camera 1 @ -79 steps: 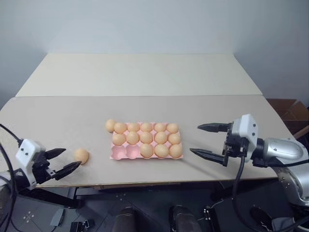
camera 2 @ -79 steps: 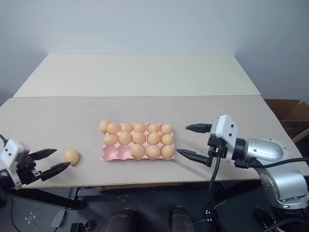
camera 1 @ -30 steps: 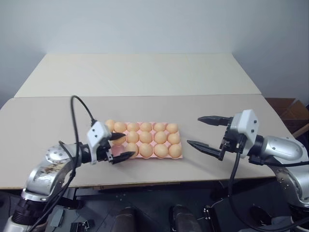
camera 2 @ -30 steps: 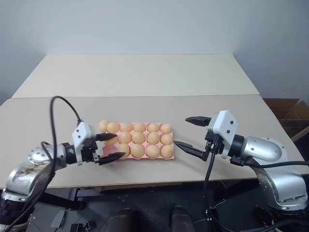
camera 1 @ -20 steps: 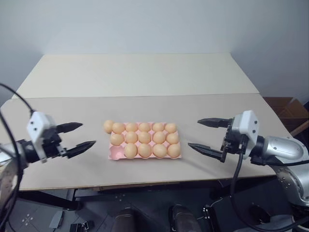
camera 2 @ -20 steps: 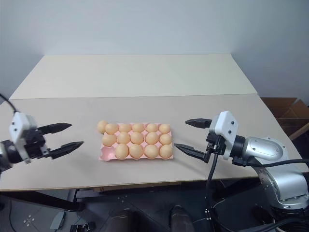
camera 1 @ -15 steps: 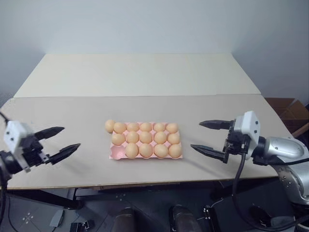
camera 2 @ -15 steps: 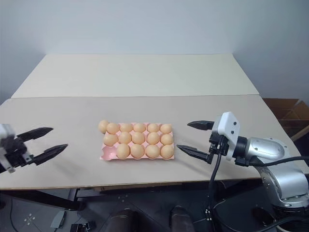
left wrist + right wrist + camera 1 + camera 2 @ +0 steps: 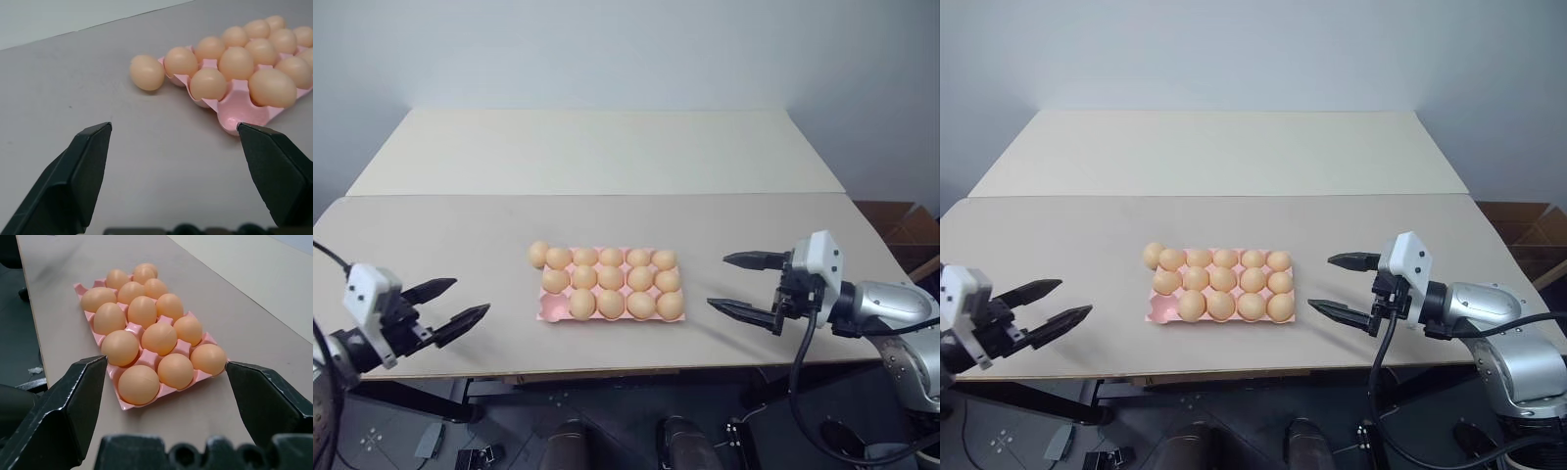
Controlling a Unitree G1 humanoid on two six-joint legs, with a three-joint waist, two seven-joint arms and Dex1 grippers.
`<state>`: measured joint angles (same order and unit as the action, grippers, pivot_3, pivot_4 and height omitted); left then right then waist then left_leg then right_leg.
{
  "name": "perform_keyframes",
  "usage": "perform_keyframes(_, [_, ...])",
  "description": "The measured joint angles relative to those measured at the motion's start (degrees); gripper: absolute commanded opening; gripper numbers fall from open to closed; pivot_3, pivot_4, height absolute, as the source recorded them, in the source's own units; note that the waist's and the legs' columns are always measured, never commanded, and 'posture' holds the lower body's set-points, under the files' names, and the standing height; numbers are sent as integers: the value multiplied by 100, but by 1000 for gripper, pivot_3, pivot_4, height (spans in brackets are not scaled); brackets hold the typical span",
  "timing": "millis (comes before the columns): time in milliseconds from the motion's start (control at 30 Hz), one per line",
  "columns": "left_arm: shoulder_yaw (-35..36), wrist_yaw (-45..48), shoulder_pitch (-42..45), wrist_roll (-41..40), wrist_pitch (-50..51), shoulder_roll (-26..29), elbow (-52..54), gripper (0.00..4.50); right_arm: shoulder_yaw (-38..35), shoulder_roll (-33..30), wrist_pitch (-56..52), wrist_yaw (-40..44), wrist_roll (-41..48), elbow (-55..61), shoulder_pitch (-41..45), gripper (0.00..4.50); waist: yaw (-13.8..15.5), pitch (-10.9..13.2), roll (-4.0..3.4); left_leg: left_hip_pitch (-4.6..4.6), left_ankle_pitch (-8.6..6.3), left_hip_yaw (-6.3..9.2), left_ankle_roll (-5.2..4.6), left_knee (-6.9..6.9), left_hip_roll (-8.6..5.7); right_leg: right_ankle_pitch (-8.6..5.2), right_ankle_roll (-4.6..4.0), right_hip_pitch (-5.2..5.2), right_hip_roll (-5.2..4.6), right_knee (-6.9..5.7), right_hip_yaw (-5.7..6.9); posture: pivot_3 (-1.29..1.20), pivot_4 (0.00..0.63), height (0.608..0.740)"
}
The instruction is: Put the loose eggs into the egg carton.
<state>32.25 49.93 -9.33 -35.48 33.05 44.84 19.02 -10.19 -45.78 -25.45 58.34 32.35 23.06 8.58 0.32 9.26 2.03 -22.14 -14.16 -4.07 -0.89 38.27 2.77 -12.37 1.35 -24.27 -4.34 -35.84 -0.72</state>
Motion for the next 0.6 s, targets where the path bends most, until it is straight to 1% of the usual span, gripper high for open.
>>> perform_keyframes(133, [-659, -605, 1055, 39, 460, -101, -250, 4461, 2, 11, 0, -76, 4, 51, 12, 4500, 33, 0, 1, -1, 1, 1, 0, 1, -3, 5, 1, 2, 2, 1, 1, 0, 150, 740])
perform_keyframes(200, [-1109, -961, 1841, 192, 617, -354, -654, 4461, 11, 36, 0, -135, 3, 72, 28, 4500, 44, -1, 2, -1, 1, 5, 0, 6, -5, 13, -1, 7, 4, 3, 3, 0, 150, 740])
perform_keyframes(367, [-2008, -1544, 3137, 719, 821, -741, -1678, 4461, 39, 108, 0, -260, -2, 140, 36, 4500, -1, -3, 7, -10, 1, 6, -1, 6, -8, 15, 2, 4, 6, 10, 0, 0, 150, 740])
perform_keyframes(500, [-2350, -1794, 3765, 1102, 850, -898, -2475, 4461, 47, 171, 0, -414, -2, 274, 2, 4500, -38, -3, 7, -15, 0, 9, -1, 4, -9, 15, 4, 0, 6, 10, 0, 0, 150, 740])
perform_keyframes(600, [-2477, -1947, 4021, 1336, 845, -1065, -2915, 4461, 43, 190, 0, -494, -1, 411, -55, 4500, -31, -3, 8, -15, 0, 10, -1, 5, -11, 16, 6, 1, 4, 9, 2, 0, 150, 740])
